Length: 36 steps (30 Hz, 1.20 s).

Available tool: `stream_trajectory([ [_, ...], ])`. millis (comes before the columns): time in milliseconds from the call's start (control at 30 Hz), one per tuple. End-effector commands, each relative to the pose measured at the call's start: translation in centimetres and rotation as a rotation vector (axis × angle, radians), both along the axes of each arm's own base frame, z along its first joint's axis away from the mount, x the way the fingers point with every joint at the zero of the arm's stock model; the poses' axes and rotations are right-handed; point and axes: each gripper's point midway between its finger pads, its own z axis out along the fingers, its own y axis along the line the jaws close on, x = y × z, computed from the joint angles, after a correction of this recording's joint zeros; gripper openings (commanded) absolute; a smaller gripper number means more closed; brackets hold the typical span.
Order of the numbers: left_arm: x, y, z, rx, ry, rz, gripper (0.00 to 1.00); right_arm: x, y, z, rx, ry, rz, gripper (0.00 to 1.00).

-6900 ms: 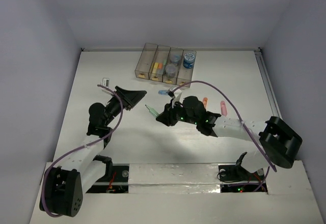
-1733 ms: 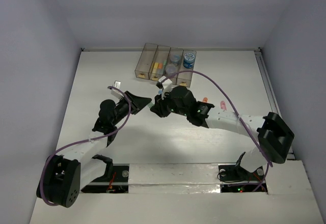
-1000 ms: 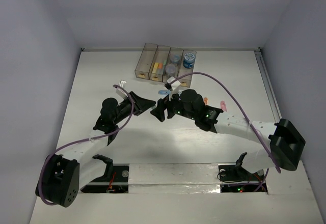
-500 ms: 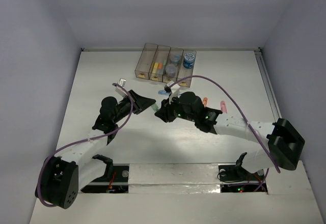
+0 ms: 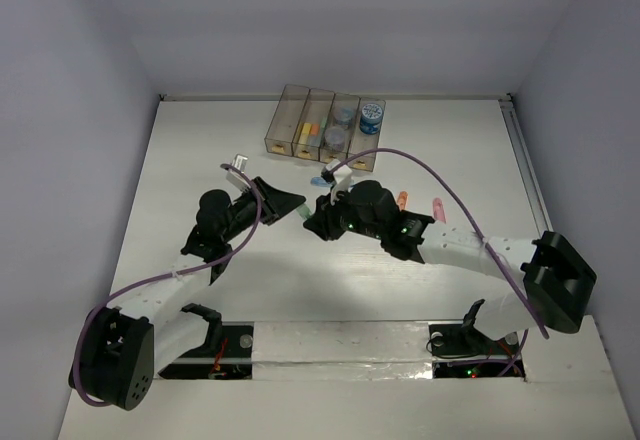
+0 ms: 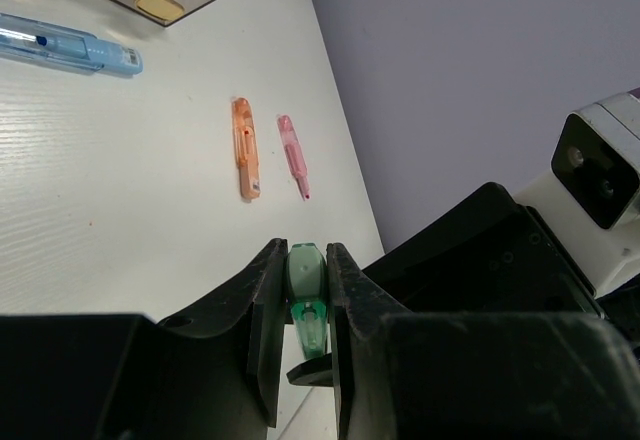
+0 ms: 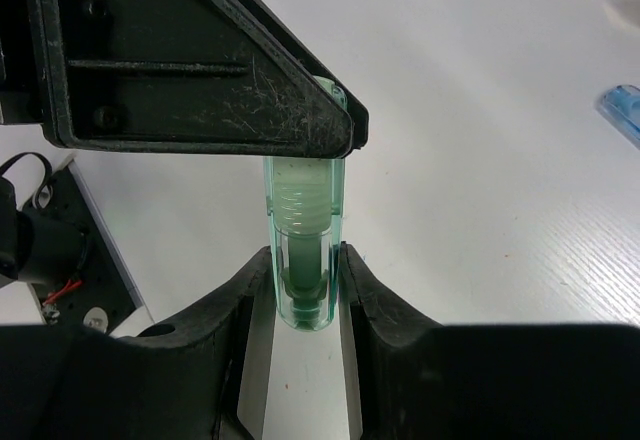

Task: Sort the stationery into containers
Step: Close the pen cap on the pen.

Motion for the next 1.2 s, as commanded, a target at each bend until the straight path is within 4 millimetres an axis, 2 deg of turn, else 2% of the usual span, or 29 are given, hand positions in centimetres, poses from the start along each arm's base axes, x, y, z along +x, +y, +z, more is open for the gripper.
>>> stream_trajectory([
  [0,-0.2,-0.3,2.6,-0.031,-0.098,-0.017,0.00,1.3,0.8,4.0,0.063,-0.097,-0.033,0.03],
  [67,-0.4,-0.4,2.1,-0.031,-0.088,-0.020,0.00,1.7,1.3,5.4,0.083,-0.126,-0.030,0.00],
  [133,-0.3,-0.4,2.0,-0.033,-0.089,-0.015,0.00,2.2,1.8,6.0,0.076,-0.145,-0.024,0.00],
  [167,-0.6,-0.7,1.6,-0.036,-0.076,-0.027,0.00,2.5,2.2,7.2,0.092,-0.162,-0.024,0.00],
  [400,-0.9,-0.8,1.1,-0.038,-0.072,-0.029,0.00,3.6,2.8,10.1,0.114,-0.219,-0.044,0.00],
  [667,-1.4,-1.3,1.1,-0.045,-0.070,-0.048,0.00,4.7,3.6,11.5,0.115,-0.257,-0.042,0.00],
  [733,-1.4,-1.2,0.9,-0.039,-0.065,-0.045,0.00,5.5,3.2,11.7,0.115,-0.262,-0.053,0.00],
  [767,-1.4,-1.2,0.8,-0.035,-0.067,-0.043,0.00,5.2,3.7,12.3,0.129,-0.265,-0.023,0.00],
  [867,-1.5,-1.3,0.5,-0.024,-0.063,-0.045,0.00,5.8,3.5,12.8,0.118,-0.279,-0.010,0.00],
  [1067,-1.5,-1.6,-0.3,0.016,-0.045,-0.044,0.00,6.5,3.0,15.9,0.132,-0.326,-0.001,0.00],
  [1167,-1.5,-1.8,-0.5,0.026,-0.039,-0.046,0.00,6.1,2.9,17.6,0.164,-0.341,0.026,0.00],
])
